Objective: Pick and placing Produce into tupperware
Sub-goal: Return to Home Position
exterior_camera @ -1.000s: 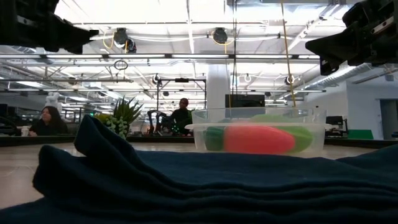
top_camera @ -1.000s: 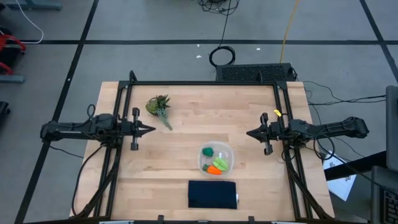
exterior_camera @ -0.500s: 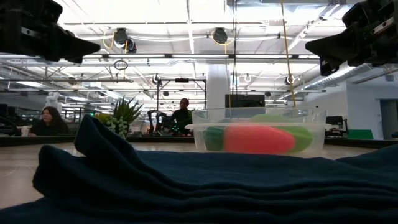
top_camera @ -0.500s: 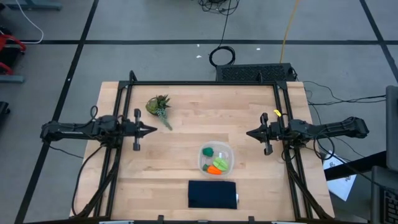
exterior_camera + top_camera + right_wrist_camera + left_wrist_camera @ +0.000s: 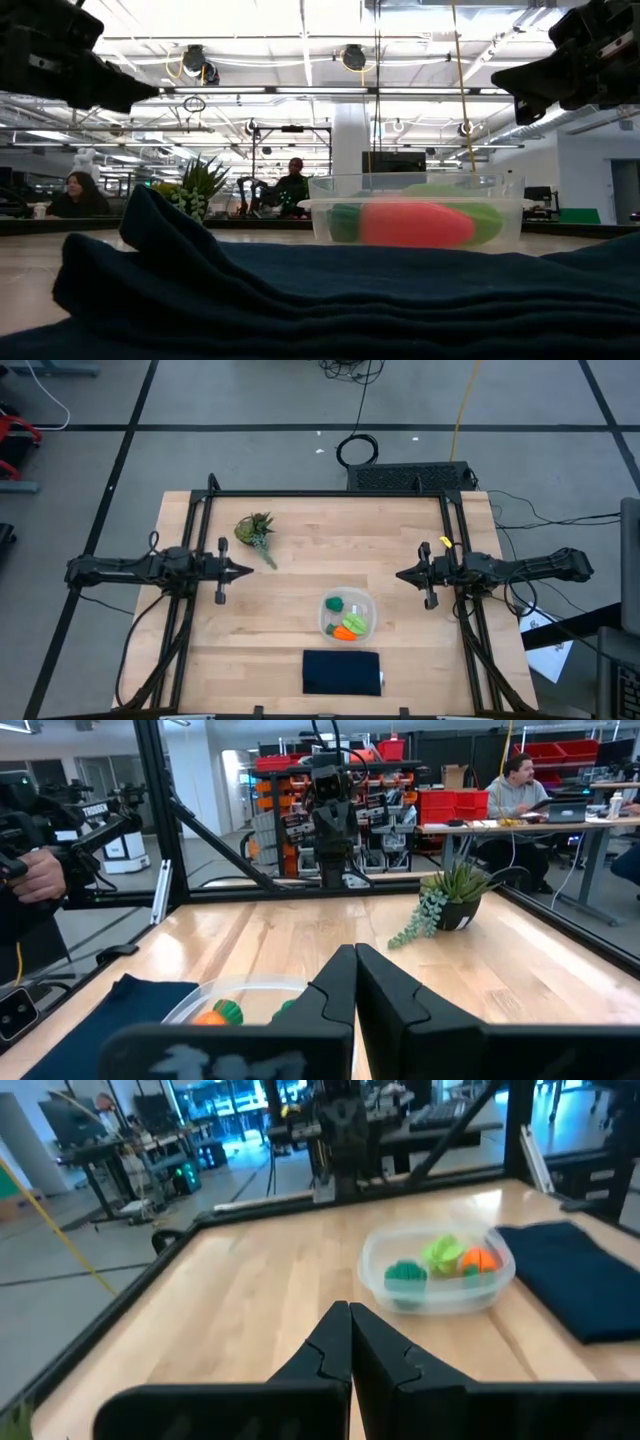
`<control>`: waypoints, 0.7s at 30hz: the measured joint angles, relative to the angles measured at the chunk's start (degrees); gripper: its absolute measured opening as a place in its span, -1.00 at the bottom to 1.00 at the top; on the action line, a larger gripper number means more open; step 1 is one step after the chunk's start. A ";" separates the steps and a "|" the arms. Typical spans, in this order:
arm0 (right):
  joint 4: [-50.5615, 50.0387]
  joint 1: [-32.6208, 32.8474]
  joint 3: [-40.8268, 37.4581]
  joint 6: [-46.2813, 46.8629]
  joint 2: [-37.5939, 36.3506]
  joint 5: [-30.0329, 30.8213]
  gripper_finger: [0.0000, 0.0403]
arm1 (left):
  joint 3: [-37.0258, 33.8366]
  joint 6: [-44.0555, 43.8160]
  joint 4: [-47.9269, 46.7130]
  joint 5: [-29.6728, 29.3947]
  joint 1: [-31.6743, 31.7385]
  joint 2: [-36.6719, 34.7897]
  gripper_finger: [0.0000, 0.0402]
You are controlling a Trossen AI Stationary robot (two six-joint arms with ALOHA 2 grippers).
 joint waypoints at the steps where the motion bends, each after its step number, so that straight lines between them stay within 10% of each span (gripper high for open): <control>1: -0.08 0.00 0.02 0.00 0.00 0.00 -1.00 | -0.45 0.05 0.08 -0.16 0.00 0.04 -1.00; 21: -0.95 0.00 0.02 0.00 0.00 -0.02 -1.00 | -3.65 1.63 2.28 3.00 -0.04 0.02 -1.00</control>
